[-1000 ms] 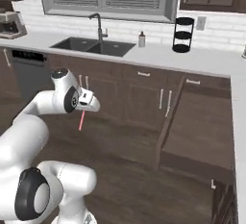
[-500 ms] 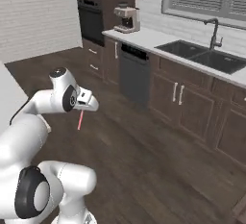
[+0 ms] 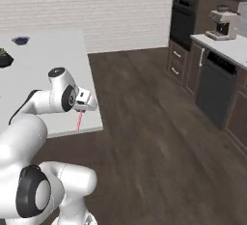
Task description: Take a straw from the drawer in front and place it inside the glass cup on the dining counter.
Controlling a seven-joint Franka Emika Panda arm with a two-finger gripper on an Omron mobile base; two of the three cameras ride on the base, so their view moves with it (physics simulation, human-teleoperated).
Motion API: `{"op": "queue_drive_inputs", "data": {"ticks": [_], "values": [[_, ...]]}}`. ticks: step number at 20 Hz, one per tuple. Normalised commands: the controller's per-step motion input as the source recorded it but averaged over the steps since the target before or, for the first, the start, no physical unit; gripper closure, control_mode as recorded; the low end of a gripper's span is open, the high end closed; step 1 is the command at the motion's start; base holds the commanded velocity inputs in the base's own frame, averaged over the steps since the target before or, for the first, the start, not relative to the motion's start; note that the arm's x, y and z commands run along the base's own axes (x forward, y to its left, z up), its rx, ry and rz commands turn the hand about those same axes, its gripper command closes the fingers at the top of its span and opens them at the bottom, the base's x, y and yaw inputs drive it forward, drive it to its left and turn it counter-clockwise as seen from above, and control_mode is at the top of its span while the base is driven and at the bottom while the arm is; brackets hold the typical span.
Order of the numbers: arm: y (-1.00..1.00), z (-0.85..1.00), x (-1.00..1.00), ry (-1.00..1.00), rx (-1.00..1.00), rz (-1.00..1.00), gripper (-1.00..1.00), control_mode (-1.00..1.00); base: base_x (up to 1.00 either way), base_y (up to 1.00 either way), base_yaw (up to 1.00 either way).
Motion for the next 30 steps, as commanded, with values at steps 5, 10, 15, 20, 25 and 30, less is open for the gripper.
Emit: {"op": "queue_drive_inputs", "data": {"ticks": [5, 10, 15, 20, 25, 30], "values": [[0.0, 0.0, 0.0, 0.0, 0.0, 0.0, 1.0, 1.0, -0.37, 0.76, 0.6], [0.0, 0.0, 0.0, 0.0, 0.0, 0.0, 1.0, 1.0, -0.11, 1.0, 0.43], [0.0, 0.0, 0.0, 0.0, 0.0, 0.0, 1.0, 1.0, 0.0, 1.0, 0.29], [0.0, 0.0, 0.0, 0.0, 0.0, 0.0, 1.0, 1.0, 0.0, 1.0, 0.16], [0.0, 0.0, 0.0, 0.0, 0.0, 0.0, 1.0, 1.0, 0.0, 1.0, 0.02], [0.0, 0.0, 0.0, 0.0, 0.0, 0.0, 1.0, 1.0, 0.01, 1.0, -0.04]]}}
